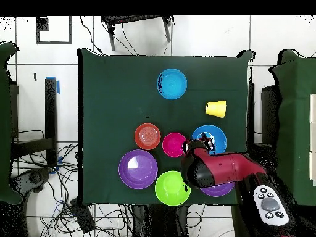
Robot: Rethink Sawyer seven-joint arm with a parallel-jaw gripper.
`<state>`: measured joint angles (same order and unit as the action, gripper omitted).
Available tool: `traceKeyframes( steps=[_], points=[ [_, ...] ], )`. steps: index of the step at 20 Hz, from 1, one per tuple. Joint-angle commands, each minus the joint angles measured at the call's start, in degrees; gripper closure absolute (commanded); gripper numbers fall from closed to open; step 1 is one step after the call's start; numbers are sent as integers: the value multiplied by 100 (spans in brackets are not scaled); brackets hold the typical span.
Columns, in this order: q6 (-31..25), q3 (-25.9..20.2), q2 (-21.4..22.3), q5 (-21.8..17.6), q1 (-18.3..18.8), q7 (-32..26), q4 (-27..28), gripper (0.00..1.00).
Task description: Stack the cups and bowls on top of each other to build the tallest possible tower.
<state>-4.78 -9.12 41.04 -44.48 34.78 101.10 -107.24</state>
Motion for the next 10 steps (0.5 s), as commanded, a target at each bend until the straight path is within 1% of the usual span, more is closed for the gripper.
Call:
traceKeyframes(
  steps=[1,10],
  points=[
    [-289,-418,-421,28,-189,285,-122,0],
    [-41,-362,-749,-20,-277,383,52,0]
  ],
)
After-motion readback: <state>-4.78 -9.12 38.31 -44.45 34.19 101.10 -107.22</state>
